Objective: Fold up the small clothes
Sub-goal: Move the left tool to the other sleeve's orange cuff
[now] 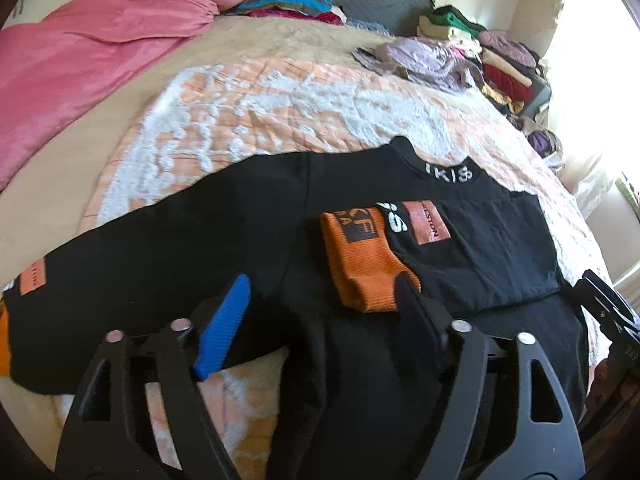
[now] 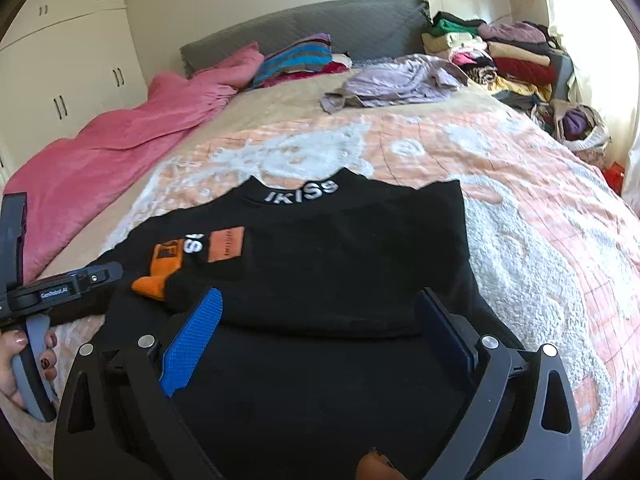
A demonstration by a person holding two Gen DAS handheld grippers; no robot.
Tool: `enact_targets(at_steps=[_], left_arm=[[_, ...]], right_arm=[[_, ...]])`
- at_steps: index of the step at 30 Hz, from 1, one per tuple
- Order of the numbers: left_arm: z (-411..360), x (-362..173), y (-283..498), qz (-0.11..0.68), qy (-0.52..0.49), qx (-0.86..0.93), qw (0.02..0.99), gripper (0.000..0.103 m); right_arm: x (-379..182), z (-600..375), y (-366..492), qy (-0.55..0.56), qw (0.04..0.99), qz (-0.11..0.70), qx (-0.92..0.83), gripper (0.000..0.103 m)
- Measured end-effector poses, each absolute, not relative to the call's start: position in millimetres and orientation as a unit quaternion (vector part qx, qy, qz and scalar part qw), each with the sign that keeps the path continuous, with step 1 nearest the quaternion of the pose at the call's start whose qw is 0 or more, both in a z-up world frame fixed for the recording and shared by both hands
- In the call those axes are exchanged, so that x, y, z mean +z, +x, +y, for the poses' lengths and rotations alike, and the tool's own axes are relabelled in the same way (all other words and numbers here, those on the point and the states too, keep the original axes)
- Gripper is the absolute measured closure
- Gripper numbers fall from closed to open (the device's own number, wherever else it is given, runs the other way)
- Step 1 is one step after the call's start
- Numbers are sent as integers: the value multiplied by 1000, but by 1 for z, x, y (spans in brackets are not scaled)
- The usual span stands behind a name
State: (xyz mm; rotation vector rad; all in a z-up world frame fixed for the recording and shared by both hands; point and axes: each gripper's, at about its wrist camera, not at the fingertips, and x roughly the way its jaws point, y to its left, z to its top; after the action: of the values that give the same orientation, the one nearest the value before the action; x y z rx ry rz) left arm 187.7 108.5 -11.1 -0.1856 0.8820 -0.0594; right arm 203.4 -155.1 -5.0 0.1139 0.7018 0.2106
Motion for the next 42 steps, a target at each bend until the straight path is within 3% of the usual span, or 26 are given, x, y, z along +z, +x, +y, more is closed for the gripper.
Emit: enact_targets(at_steps=[3,10,42], left_arm=[[117,-5,180,419,-93,-16,903,20],[136,9,164,405,-106,2,908,10],[258,12,92,383,-171,129,899,10]], right_arm=[[0,-147,200,53,934,337,106,6],[14,-125,194,44,939,319,123,6],[35,15,186,-66,928,301,211,5]])
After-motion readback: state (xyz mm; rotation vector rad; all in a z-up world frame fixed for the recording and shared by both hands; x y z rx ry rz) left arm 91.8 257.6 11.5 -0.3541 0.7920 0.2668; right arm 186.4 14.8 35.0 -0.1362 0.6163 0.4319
